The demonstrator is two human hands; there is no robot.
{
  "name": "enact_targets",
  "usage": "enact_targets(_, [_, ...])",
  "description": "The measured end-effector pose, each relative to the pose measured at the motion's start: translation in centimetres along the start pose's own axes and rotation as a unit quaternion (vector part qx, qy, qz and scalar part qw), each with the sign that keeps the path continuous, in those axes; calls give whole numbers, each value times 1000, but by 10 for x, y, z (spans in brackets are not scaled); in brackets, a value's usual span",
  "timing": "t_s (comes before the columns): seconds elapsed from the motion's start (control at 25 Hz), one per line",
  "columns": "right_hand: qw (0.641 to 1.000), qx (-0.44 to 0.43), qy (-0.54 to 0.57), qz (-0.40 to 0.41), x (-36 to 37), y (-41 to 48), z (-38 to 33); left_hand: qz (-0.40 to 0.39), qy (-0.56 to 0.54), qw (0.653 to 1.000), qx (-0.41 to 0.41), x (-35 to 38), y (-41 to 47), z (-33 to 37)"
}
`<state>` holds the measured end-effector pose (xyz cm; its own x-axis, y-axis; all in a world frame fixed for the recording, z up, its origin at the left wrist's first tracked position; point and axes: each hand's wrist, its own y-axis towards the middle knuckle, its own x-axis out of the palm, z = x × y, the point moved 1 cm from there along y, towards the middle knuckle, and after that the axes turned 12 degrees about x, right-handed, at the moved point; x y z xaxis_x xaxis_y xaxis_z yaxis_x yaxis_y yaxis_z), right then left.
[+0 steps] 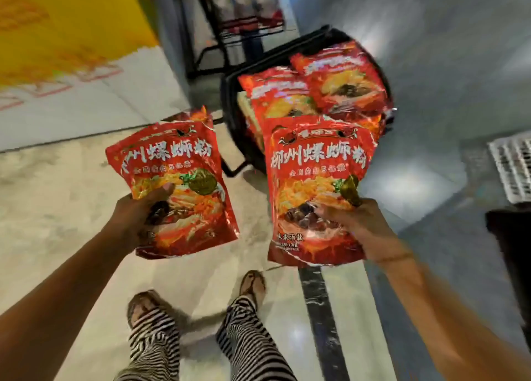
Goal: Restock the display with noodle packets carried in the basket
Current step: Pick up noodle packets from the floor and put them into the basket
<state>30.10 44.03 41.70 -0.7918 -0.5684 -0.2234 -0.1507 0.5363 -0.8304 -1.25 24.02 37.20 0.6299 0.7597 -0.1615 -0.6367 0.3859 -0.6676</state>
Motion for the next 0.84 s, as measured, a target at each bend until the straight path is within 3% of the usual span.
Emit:
enact_targets(0.32, [994, 32, 88, 61, -93, 41, -49, -75, 3, 997, 31, 142, 24, 87])
enact_targets(0.64, [995, 64, 56, 48, -108, 133, -146, -68, -1, 998, 6, 225, 99, 112])
enact_targets(0.84, [995, 84, -30, 34, -110, 212, -201, -89, 6, 995, -33, 264, 135, 115])
